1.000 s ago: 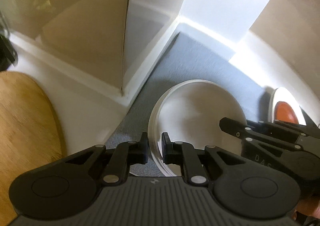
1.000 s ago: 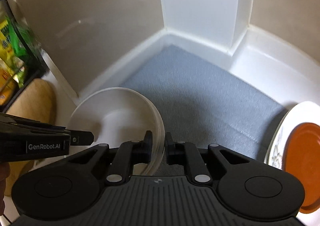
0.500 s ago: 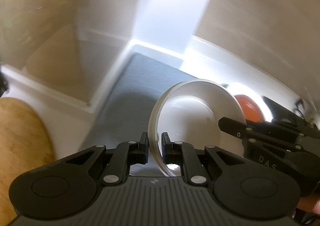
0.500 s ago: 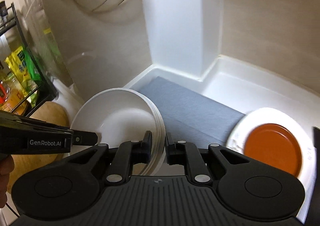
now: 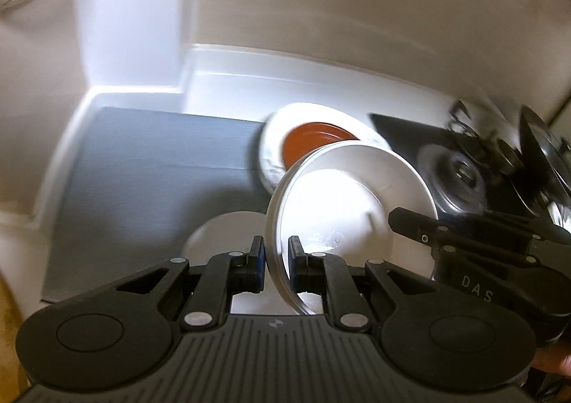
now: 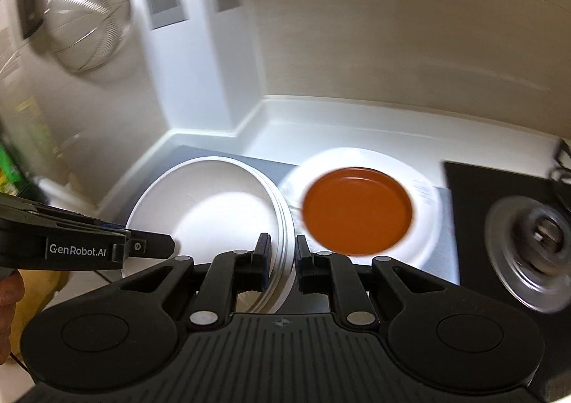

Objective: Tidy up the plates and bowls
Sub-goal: 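Lift the cream bowl with both tools and carry it over the terracotta dish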

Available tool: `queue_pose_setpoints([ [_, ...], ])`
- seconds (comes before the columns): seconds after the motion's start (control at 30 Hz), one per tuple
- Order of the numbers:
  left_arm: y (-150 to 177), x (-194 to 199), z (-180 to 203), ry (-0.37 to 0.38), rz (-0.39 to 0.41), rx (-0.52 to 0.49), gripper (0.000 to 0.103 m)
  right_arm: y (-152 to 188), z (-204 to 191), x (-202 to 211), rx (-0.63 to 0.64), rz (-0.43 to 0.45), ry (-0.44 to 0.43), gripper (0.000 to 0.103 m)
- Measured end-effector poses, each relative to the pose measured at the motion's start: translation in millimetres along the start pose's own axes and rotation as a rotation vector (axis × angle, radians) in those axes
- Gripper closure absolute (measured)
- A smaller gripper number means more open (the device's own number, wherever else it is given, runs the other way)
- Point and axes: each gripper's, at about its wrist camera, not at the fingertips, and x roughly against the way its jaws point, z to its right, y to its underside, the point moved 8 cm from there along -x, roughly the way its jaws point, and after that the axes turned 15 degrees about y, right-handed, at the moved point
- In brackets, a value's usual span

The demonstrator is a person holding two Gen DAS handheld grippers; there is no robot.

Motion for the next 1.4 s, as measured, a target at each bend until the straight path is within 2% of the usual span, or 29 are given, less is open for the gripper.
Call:
queue_pose_setpoints([
  [0.23,-13.1,-33.5,22.9,0.035,-0.039,-0.048,0.089,1.8,44.0,-5.2,-0.05,0.007,0.055,0.088],
  [0.53,-53.1,-90.3,26.8,-0.046,-0.069,-0.073,0.089,-19.0,73.0,-56.3,-0.066,-0.004,0.045,0.088],
  [0.63,-71.4,-109.6,21.1,-0.054,-0.075,-0.059,0.091,-29.9,83.8,-81.4,-0.105,-0.036,0.018,0.089],
  [0.83,-98.6,-148.0,-1.3,-0.05,-0.136,0.025,0.092,-52.1,100.2,-134.1,-0.188,-0.121,-0.016,0.09],
  [1.1,-107.3,-174.8,-19.5,-0.07,-0.182,0.053,0.092,-54.2,96.8,-171.1,-0.182,-0.192,0.002,0.09],
  [1.4,-101.2,-191.3,-26.6,-0.076,-0.22,0.057,0.092,-46.7,97.2,-184.4,-0.185,-0.231,0.016,0.09],
])
